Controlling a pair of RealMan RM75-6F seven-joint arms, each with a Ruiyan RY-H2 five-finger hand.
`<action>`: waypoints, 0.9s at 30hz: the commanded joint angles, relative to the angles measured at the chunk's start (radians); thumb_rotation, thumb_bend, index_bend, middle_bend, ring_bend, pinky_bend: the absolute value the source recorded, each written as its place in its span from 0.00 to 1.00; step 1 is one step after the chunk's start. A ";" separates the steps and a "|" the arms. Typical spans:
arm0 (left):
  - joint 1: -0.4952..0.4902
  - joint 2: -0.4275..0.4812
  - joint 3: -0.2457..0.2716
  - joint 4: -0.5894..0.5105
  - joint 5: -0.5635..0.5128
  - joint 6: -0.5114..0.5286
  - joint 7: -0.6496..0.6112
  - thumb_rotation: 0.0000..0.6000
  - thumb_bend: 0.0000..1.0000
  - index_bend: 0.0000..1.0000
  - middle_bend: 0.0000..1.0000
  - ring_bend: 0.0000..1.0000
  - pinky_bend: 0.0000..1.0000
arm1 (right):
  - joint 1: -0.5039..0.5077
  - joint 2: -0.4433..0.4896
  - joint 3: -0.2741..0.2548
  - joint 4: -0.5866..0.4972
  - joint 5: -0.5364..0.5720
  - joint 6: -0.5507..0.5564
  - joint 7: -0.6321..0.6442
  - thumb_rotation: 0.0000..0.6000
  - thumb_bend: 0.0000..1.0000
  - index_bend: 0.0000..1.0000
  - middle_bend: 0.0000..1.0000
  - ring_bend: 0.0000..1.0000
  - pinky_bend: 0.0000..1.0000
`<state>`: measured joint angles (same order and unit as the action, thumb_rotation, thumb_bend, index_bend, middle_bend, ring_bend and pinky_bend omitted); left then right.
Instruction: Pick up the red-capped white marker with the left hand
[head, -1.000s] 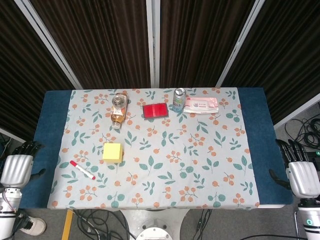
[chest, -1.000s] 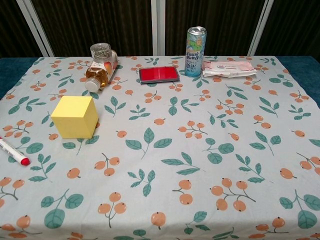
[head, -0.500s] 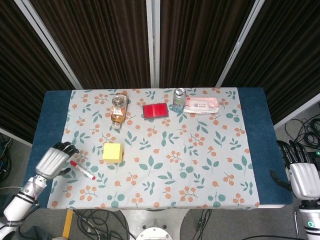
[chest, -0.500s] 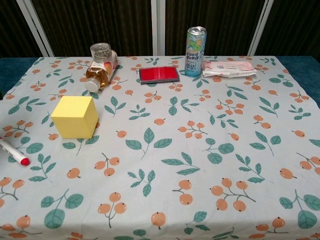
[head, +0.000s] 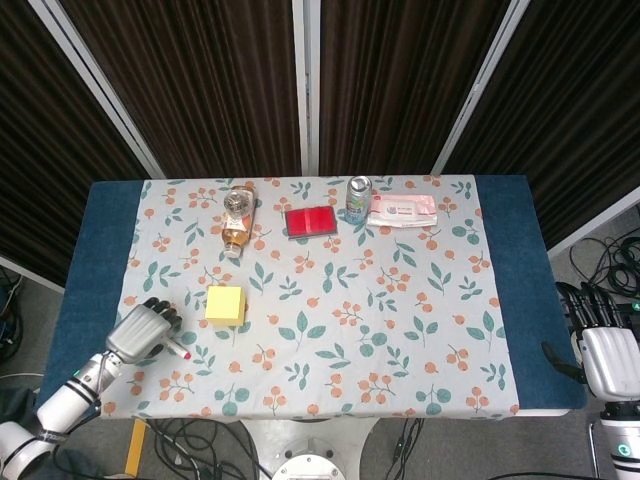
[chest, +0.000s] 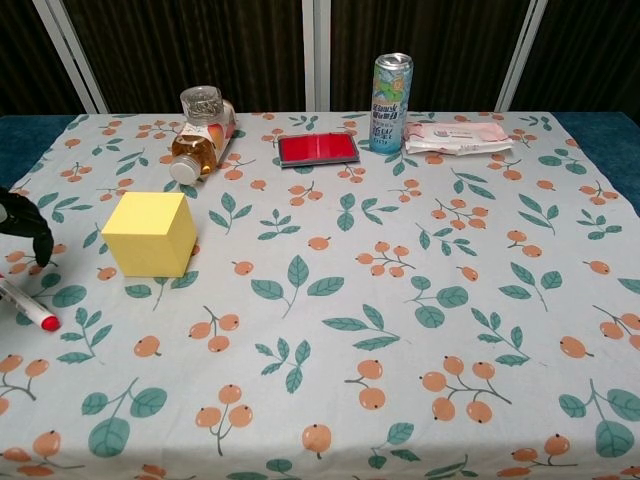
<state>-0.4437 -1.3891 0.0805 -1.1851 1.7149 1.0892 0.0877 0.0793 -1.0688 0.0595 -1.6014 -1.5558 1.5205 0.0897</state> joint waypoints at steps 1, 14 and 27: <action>-0.009 -0.015 0.002 0.019 -0.006 -0.013 0.023 1.00 0.31 0.49 0.51 0.31 0.30 | 0.000 -0.001 0.001 0.001 -0.002 0.001 0.001 1.00 0.20 0.00 0.11 0.00 0.00; -0.027 -0.028 0.009 0.032 -0.058 -0.068 0.088 1.00 0.31 0.54 0.56 0.37 0.31 | -0.002 -0.003 0.001 0.006 0.004 0.000 0.000 1.00 0.20 0.00 0.11 0.00 0.00; -0.026 -0.058 0.023 0.083 -0.071 -0.065 0.082 1.00 0.32 0.55 0.58 0.38 0.31 | -0.004 0.008 0.002 -0.008 0.012 -0.007 -0.013 1.00 0.20 0.00 0.11 0.00 0.00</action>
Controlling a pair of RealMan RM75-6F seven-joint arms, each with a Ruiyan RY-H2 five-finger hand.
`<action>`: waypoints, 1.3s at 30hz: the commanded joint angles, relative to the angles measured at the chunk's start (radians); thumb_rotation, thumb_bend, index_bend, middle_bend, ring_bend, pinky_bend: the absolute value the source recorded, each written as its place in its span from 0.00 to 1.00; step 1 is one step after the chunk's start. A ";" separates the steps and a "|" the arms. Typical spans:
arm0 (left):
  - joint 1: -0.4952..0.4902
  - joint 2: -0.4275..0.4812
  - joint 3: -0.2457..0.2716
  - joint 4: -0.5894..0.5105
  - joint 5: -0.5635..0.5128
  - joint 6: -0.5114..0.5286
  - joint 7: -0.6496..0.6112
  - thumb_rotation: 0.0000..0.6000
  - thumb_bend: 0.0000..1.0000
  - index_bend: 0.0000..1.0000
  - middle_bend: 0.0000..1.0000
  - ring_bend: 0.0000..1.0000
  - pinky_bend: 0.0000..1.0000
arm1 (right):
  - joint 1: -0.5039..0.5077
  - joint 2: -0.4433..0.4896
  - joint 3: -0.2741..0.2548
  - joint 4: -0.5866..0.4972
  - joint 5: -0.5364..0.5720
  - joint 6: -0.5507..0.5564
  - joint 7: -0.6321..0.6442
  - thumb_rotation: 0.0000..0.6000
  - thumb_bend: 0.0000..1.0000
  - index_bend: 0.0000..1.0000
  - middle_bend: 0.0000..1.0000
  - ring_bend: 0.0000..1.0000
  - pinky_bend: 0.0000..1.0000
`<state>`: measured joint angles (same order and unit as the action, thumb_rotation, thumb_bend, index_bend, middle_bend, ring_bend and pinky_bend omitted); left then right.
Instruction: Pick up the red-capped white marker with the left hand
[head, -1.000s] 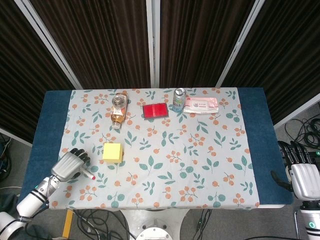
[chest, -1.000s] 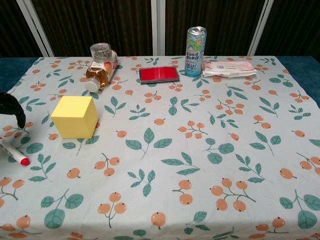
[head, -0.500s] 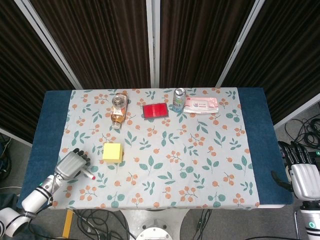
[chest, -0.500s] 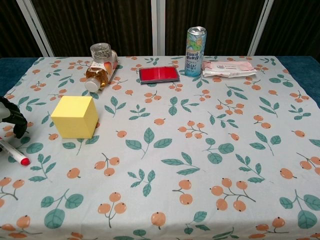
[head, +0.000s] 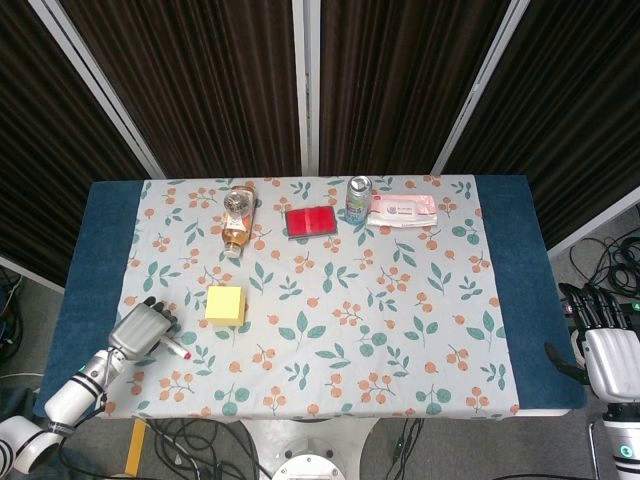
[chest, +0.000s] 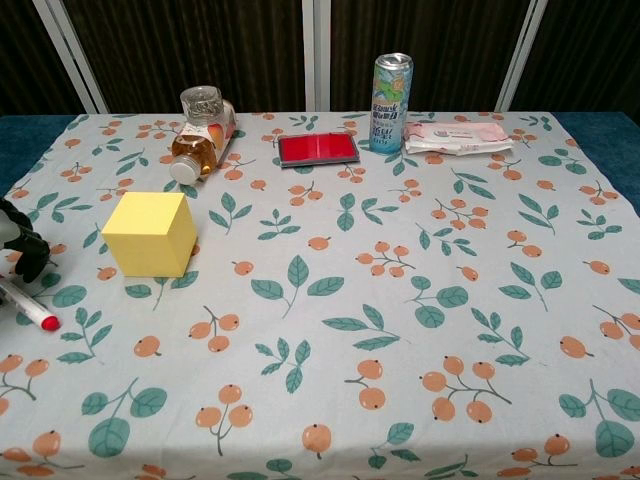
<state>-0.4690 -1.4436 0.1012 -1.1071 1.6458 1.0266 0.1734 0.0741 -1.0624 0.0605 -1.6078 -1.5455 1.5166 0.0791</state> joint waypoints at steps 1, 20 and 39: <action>-0.001 -0.006 0.003 0.009 -0.001 -0.001 -0.006 1.00 0.33 0.55 0.58 0.39 0.32 | 0.002 0.002 0.001 -0.003 0.003 -0.005 -0.004 1.00 0.20 0.00 0.11 0.00 0.00; 0.008 -0.054 0.023 0.103 0.005 0.038 -0.106 1.00 0.39 0.63 0.65 0.47 0.52 | 0.000 0.008 0.001 -0.021 0.005 -0.007 -0.023 1.00 0.20 0.00 0.11 0.00 0.00; 0.062 -0.037 -0.026 0.166 -0.074 0.123 -0.385 1.00 0.48 0.67 0.70 0.52 0.62 | -0.005 0.011 0.003 -0.023 -0.004 0.009 -0.019 1.00 0.20 0.00 0.11 0.00 0.00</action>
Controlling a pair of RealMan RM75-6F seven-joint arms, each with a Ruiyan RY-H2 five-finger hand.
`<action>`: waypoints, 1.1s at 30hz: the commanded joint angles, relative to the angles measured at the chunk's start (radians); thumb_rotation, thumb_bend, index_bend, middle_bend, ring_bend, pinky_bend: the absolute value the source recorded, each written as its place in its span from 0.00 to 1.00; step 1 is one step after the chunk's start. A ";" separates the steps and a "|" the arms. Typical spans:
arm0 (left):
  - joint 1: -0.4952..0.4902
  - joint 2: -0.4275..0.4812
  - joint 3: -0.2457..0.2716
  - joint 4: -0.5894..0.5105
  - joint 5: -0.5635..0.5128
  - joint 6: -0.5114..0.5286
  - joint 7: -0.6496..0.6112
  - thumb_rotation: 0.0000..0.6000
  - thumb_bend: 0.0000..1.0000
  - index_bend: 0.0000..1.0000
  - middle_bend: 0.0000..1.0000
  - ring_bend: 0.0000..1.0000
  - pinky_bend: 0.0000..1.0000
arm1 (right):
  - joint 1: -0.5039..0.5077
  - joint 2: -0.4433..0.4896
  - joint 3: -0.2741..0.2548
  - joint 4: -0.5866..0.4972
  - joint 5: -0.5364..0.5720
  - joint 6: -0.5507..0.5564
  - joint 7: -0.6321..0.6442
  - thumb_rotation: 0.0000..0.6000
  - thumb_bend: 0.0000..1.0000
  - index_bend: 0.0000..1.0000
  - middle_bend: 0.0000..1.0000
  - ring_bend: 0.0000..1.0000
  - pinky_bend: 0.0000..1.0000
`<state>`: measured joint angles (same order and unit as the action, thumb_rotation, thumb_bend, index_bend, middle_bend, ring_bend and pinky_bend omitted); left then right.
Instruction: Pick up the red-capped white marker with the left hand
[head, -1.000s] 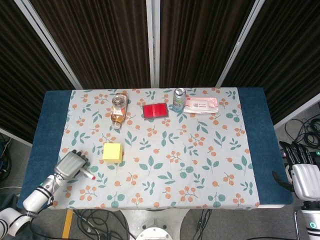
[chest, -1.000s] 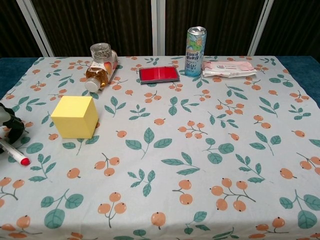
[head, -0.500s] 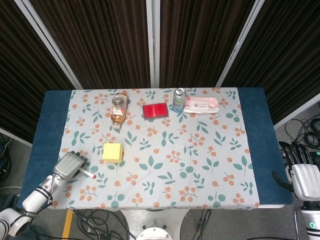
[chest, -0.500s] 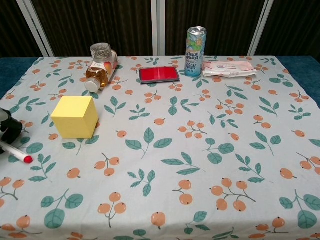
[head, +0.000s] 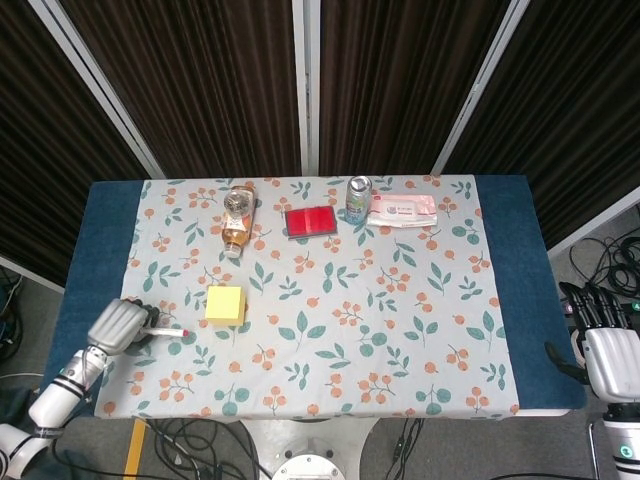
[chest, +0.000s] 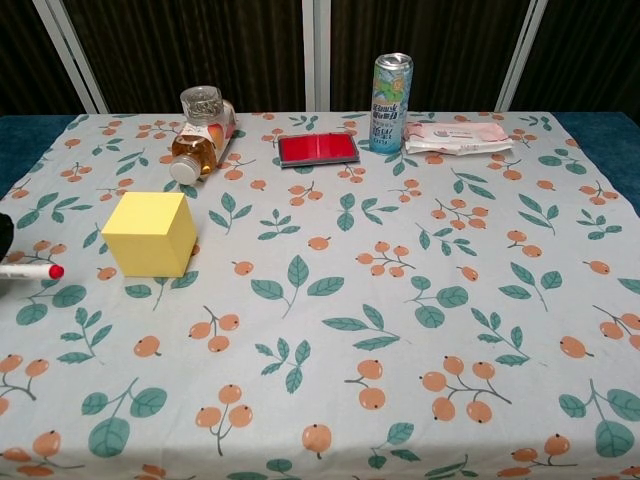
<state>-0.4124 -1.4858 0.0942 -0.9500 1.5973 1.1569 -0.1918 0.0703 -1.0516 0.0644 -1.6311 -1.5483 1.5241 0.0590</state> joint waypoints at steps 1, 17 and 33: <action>0.005 0.004 -0.026 0.014 -0.038 -0.017 -0.022 1.00 0.48 0.67 0.70 0.52 0.62 | -0.002 0.000 -0.001 0.001 -0.001 0.003 0.002 1.00 0.20 0.00 0.11 0.00 0.00; -0.102 -0.057 -0.092 0.005 -0.085 -0.147 0.080 1.00 0.48 0.68 0.70 0.52 0.62 | -0.006 -0.005 -0.001 0.019 -0.002 0.007 0.022 1.00 0.20 0.00 0.11 0.00 0.00; -0.211 -0.084 -0.102 -0.053 -0.054 -0.214 0.191 1.00 0.49 0.68 0.70 0.52 0.61 | -0.014 -0.008 -0.002 0.031 0.001 0.013 0.035 1.00 0.20 0.00 0.11 0.00 0.00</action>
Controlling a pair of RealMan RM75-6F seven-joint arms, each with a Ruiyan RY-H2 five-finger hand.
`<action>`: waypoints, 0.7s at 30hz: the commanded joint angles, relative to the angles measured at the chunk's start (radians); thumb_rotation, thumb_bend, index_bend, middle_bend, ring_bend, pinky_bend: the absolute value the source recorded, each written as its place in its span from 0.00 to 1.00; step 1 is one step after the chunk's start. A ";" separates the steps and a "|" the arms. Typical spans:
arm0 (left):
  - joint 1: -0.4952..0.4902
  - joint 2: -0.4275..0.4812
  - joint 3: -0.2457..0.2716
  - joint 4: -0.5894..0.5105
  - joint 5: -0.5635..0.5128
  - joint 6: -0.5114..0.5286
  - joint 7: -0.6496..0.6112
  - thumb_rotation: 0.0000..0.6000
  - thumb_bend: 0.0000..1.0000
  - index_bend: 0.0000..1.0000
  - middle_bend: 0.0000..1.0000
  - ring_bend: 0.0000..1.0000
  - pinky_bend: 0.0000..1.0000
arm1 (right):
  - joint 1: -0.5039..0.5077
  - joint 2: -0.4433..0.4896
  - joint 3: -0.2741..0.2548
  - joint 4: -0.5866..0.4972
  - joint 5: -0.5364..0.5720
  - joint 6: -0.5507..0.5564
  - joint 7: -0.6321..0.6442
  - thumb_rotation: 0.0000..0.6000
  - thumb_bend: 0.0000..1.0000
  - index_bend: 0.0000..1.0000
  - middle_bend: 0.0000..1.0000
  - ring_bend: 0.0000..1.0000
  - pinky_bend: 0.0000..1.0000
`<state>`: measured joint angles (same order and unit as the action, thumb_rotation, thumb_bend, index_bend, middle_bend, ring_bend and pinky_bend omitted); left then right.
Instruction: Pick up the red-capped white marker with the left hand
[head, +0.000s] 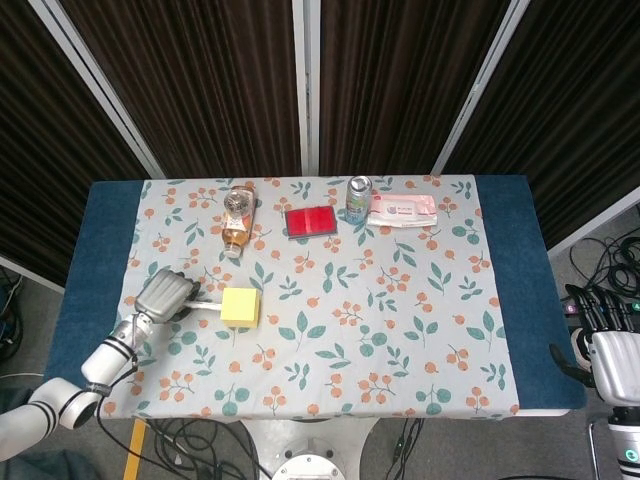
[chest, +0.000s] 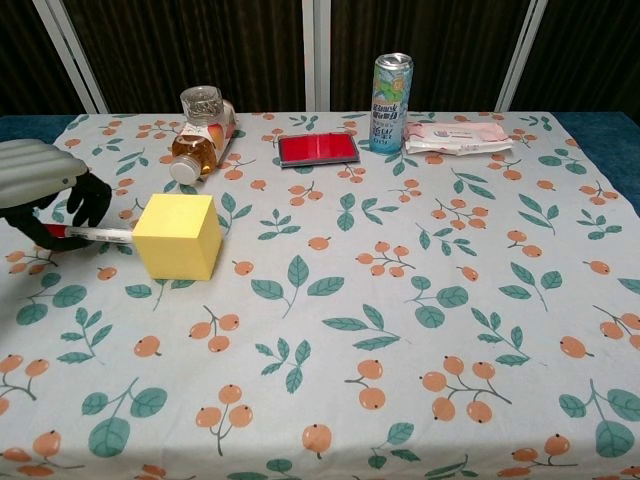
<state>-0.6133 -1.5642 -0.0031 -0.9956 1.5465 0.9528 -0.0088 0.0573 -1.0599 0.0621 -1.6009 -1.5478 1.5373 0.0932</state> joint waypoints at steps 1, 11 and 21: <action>-0.015 -0.007 -0.006 -0.010 -0.005 -0.015 0.014 1.00 0.49 0.68 0.70 0.52 0.61 | -0.001 0.000 -0.001 0.001 0.000 0.000 0.001 1.00 0.20 0.00 0.11 0.00 0.00; -0.064 -0.018 -0.034 -0.086 -0.038 -0.059 0.076 1.00 0.49 0.68 0.70 0.52 0.61 | -0.003 -0.001 0.000 0.008 0.002 0.001 0.010 1.00 0.20 0.00 0.11 0.00 0.00; -0.113 -0.031 -0.062 -0.178 -0.080 -0.103 0.167 1.00 0.49 0.68 0.70 0.52 0.61 | -0.007 -0.003 -0.001 0.019 -0.001 0.005 0.024 1.00 0.20 0.00 0.11 0.00 0.00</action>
<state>-0.7187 -1.5927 -0.0605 -1.1620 1.4739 0.8586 0.1461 0.0503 -1.0623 0.0610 -1.5816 -1.5484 1.5427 0.1168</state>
